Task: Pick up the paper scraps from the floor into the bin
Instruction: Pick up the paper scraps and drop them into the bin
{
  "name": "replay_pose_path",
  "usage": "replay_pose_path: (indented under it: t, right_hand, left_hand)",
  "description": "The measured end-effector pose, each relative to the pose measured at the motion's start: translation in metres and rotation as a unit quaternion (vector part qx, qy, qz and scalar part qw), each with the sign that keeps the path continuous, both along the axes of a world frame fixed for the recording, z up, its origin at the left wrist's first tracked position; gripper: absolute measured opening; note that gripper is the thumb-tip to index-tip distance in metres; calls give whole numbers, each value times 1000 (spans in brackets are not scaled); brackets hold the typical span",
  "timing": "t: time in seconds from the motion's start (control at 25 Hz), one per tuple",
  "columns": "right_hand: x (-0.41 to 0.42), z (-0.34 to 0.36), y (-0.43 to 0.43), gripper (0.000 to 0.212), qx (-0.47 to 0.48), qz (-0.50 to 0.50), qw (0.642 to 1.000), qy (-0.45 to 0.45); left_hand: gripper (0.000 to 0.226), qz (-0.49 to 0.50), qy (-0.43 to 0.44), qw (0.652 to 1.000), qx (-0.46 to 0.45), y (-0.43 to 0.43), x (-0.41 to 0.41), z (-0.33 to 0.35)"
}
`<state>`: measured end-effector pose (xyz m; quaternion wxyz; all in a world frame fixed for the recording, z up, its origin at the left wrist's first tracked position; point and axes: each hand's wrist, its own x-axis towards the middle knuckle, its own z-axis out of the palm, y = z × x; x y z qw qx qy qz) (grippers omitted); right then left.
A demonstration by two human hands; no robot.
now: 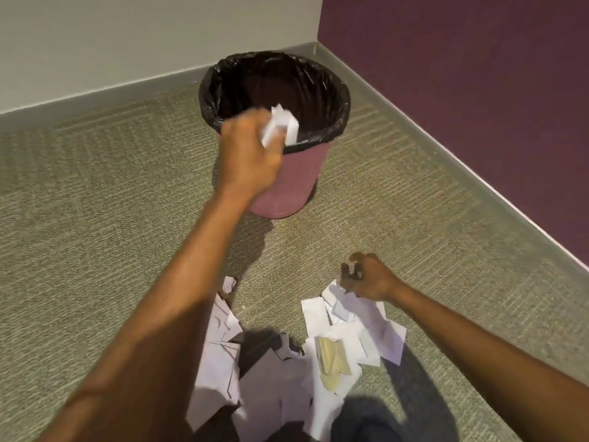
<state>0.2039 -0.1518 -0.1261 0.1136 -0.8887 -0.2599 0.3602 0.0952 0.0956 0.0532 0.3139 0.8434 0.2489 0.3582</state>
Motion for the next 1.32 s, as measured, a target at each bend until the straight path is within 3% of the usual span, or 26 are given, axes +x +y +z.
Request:
replay_pose_path:
  t: [0.08, 0.16, 0.32, 0.44, 0.6, 0.72, 0.84, 0.92, 1.0, 1.12, 1.16, 1.24, 1.32]
  right_hand:
    - [0, -18, -16, 98, -58, 53, 996, -35]
    - [-6, -25, -23, 107, -74, 84, 991, -71]
    - [-37, -29, -19, 117, -61, 133, 988, -48]
    - [-59, -32, -14, 117, -50, 191, 978, -65]
    - [-78, -38, -13, 99, -73, 239, 964, -86]
    - [-82, -37, -17, 90, -81, 271, 951, -124]
    - [-85, -37, -18, 76, -65, 288, 942, -162]
    - [-92, -35, -16, 63, -54, 286, 941, -172]
    - [-99, -32, -13, 52, -43, 298, 937, -178]
    - [-106, -29, -9, 49, -19, 322, 930, -176]
    - [-105, -28, -8, 49, -10, 325, 932, -163]
    - [-98, -28, -7, 40, 12, 321, 939, -119]
    - [-89, -22, -8, 36, 28, 283, 957, -56]
  left_hand:
    - [30, 50, -25, 997, 61, 22, 16, 34]
    - [28, 110, -5, 990, 86, 56, 41, 52]
    - [55, 118, 202, 972, 27, 107, 79, 45]
    - [65, 65, 296, 953, 27, 113, 84, 28]
    - [46, 6, 346, 938, 30, 118, 81, 6]
    - [39, -2, 284, 959, 16, 110, 79, 5]
    - [31, 50, 131, 989, 45, 86, 64, 16]
    - [34, 91, 20, 995, 33, 61, 38, 9]
    - [43, 98, -4, 995, -21, 22, 3, -23]
    - [34, -7, 163, 973, -165, -60, -64, -110]
    - [30, -34, 224, 958, -174, -85, -85, -138]
    - [54, -93, 357, 922, -120, -126, -120, -181]
    - [85, -153, 491, 853, -88, -155, -143, -196]
